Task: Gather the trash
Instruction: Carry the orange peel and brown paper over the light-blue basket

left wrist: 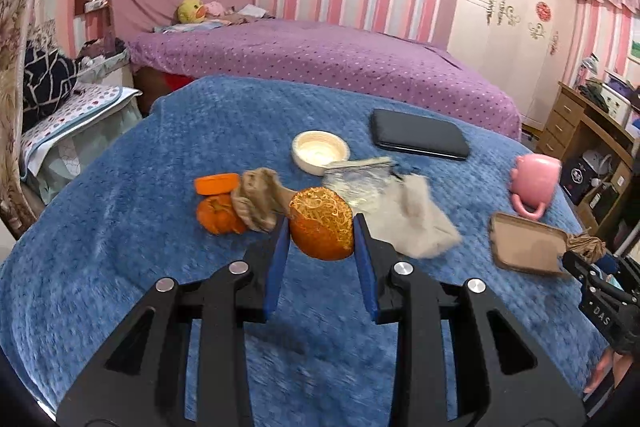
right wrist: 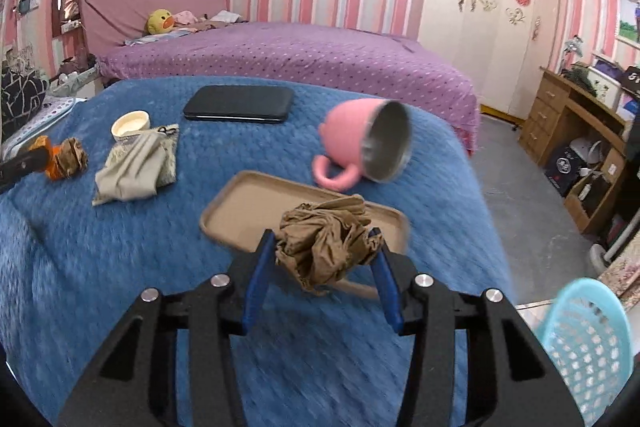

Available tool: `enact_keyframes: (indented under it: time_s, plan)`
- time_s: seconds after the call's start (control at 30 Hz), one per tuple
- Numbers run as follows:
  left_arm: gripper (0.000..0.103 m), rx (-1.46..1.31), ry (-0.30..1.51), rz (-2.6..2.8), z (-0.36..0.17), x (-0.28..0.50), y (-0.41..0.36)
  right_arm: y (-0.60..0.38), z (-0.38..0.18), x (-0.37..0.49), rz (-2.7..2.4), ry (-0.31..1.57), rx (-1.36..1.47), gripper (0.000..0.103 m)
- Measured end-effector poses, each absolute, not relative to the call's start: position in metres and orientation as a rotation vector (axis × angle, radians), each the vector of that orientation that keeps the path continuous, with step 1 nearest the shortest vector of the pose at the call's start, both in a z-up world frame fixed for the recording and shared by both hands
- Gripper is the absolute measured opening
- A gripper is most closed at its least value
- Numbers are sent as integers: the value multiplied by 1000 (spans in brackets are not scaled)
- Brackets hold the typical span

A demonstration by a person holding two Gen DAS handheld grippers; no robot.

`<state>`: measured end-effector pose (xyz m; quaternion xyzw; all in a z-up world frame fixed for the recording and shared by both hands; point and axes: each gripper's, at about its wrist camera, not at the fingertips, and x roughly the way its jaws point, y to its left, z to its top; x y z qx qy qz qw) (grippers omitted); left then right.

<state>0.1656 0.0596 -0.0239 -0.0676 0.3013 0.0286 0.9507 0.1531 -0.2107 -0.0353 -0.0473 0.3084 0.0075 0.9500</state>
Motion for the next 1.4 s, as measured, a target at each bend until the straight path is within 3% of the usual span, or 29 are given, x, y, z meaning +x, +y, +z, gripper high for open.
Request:
enact_keyframes:
  time_s: [0.37, 1.4]
  plan:
    - [31, -86, 612, -37, -24, 139, 1, -273, -28, 97, -72, 579, -39, 47]
    - [31, 32, 640, -163, -46, 130, -116, -390, -35, 62, -227, 585, 25, 47]
